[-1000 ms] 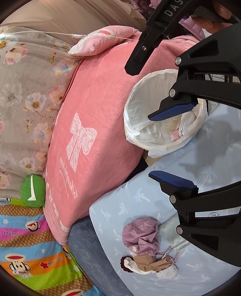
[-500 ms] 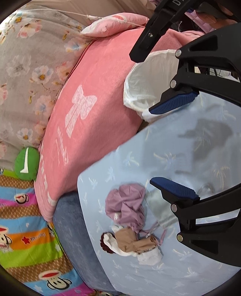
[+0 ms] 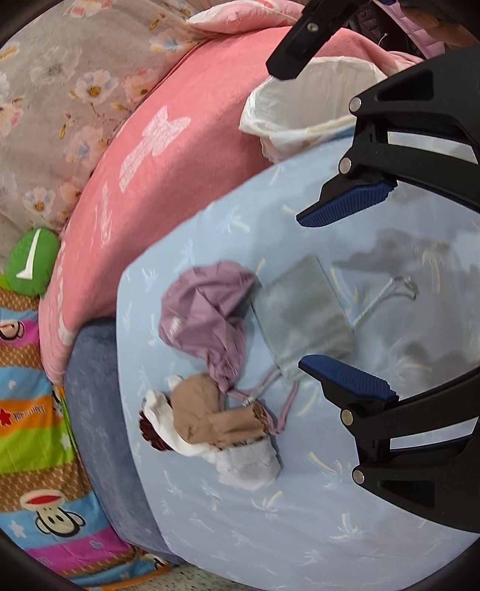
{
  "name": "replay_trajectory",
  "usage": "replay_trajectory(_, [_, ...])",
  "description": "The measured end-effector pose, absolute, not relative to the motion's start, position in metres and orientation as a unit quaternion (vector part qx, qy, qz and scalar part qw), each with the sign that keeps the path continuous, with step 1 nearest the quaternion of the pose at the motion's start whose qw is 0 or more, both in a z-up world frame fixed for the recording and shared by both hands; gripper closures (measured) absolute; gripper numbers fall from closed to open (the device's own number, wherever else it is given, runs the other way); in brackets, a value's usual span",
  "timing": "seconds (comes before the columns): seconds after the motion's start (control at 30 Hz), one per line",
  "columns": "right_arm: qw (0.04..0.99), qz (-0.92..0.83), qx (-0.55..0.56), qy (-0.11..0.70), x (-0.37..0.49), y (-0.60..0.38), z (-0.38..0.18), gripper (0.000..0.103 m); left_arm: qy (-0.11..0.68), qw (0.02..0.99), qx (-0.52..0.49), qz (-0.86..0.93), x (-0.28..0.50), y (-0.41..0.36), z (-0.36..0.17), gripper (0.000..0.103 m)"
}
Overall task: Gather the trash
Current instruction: 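Move both open grippers back over the remaining pile, then grasp the grey-green drawstring pouch with the left gripper while the right gripper grasps the purple cloth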
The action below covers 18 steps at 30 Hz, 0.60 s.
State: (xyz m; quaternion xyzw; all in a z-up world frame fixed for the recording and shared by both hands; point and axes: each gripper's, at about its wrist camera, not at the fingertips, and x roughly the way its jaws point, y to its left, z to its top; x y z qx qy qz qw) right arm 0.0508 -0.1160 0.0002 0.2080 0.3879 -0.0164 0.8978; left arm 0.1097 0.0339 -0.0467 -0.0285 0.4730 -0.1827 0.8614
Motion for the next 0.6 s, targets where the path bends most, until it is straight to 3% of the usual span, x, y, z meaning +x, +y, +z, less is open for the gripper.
replay_trajectory(0.27, [0.886,-0.002,0.199,0.418,0.067,-0.092,-0.025,0.071,0.513,0.842,-0.062,-0.157,0.124,0.061,-0.086,0.035])
replay_trajectory(0.37, [0.883,0.002,0.194,0.427,0.074,-0.084,-0.031,0.071,0.521,0.835,-0.072,-0.162,0.129,0.064,-0.093,0.043])
replay_trajectory(0.47, [0.881,0.005,0.19,0.434,0.082,-0.077,-0.037,0.071,0.529,0.827,-0.08,-0.174,0.134,0.062,-0.098,0.059])
replay_trajectory(0.6, [0.879,0.009,0.182,0.441,0.095,-0.07,-0.041,0.071,0.538,0.821,-0.072,-0.179,0.138,0.058,-0.102,0.096])
